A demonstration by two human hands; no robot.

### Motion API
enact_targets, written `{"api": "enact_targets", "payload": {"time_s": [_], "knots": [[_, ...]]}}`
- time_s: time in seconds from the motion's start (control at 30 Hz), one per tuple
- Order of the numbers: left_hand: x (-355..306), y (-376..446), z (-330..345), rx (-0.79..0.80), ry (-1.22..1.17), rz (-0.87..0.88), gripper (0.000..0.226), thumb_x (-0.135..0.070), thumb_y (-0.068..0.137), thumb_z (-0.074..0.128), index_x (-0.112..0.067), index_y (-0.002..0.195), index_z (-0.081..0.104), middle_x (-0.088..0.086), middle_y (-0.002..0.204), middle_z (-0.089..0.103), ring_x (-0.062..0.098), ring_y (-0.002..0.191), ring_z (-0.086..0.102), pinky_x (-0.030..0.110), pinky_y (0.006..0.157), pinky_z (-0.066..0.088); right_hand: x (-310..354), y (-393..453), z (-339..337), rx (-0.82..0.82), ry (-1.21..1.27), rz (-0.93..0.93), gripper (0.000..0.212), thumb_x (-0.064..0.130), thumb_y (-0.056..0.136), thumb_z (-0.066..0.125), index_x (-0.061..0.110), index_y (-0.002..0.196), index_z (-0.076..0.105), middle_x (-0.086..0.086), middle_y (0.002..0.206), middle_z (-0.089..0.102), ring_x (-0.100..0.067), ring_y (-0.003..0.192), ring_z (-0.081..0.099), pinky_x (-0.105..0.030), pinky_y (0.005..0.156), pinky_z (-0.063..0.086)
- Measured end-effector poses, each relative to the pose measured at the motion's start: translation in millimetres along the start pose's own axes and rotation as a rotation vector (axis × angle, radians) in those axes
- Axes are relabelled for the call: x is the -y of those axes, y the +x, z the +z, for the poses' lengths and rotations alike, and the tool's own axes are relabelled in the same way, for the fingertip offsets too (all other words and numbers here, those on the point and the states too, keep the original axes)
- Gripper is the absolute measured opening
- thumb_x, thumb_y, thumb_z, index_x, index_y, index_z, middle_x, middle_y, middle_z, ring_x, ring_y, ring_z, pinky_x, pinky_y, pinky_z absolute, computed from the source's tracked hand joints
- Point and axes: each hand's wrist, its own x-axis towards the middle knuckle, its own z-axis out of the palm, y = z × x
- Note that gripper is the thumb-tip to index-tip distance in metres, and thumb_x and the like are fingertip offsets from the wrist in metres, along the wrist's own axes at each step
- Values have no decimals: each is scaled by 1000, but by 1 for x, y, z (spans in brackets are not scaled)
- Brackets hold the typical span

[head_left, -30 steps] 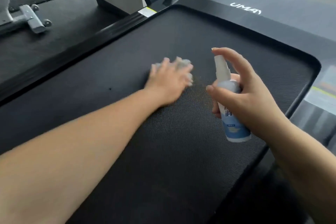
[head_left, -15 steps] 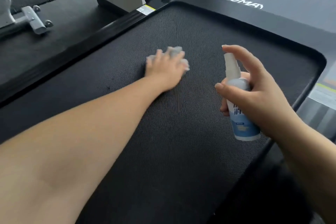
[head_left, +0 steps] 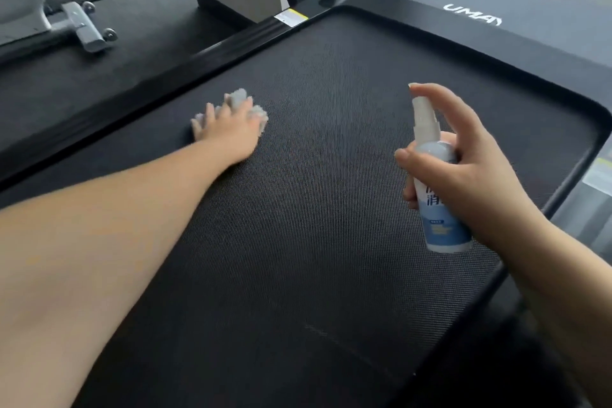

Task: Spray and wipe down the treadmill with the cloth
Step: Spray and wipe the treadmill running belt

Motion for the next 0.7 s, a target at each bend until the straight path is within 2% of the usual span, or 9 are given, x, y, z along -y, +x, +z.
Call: {"api": "enact_targets", "payload": {"time_s": [0.07, 0.17, 0.23, 0.3, 0.43, 0.57, 0.6, 0.63, 0.7], "knots": [[-18, -15, 2, 25, -32, 40, 51, -49, 96, 14, -41, 146, 18, 1, 159, 15, 36, 142, 13, 61, 109, 10, 1, 0, 5, 7, -7, 3, 62, 9, 88, 68, 51, 131, 50, -2, 82, 64, -21, 55, 67, -37, 64, 62], [-56, -49, 4, 35, -89, 403, 50, -45, 98, 16, -42, 147, 17, -3, 160, 8, 32, 145, 4, 60, 112, 1, 5, 2, 17, 19, -14, -5, 63, 11, 88, 68, 52, 131, 49, -3, 83, 66, -18, 56, 68, -33, 64, 62], [-53, -52, 2, 65, -107, 503, 49, -47, 98, 16, -44, 147, 16, -3, 160, 7, 28, 146, 1, 57, 114, -2, 8, 4, 24, 25, -12, -9, 63, 11, 88, 68, 53, 131, 49, -7, 81, 66, -15, 54, 68, -28, 61, 60], [-32, -42, -2, 56, -102, 420, 50, -48, 98, 15, -42, 148, 16, -2, 160, 7, 30, 146, 2, 57, 114, -1, 11, 4, 31, 33, -7, -12, 63, 12, 88, 68, 53, 131, 48, -8, 81, 65, -15, 55, 68, -26, 60, 59], [-18, -49, -2, 45, -81, 117, 52, -51, 97, 12, -42, 148, 10, -1, 161, -1, 33, 146, -4, 59, 113, -3, 15, 1, 43, 47, -21, -26, 62, 10, 88, 68, 51, 131, 49, -9, 80, 64, -18, 55, 67, -28, 61, 59], [-18, -82, 1, 69, -91, 438, 50, -51, 98, 17, -44, 148, 12, -4, 161, 1, 30, 146, -4, 57, 114, -4, 22, -2, 60, 70, -11, -33, 63, 9, 88, 67, 51, 132, 49, -9, 78, 64, -18, 53, 67, -30, 61, 58], [-4, -80, 1, 63, -82, 440, 50, -52, 98, 17, -44, 148, 12, -3, 161, 1, 29, 146, -3, 55, 114, -3, 23, -2, 64, 77, -5, -41, 63, 9, 88, 67, 50, 132, 49, -9, 78, 64, -18, 53, 66, -29, 59, 57], [15, -75, 1, 56, -74, 368, 51, -52, 98, 16, -43, 148, 12, -2, 161, 3, 30, 146, -1, 55, 114, -1, 25, -3, 68, 85, 2, -49, 63, 9, 88, 67, 49, 133, 49, -8, 78, 63, -17, 53, 66, -28, 59, 56], [56, -66, 2, 51, -73, 81, 51, -51, 98, 14, -42, 148, 13, 2, 160, 6, 33, 145, 2, 56, 114, 2, 29, -5, 77, 103, 17, -56, 63, 9, 88, 67, 50, 132, 49, -6, 78, 63, -19, 54, 66, -29, 60, 56]]}}
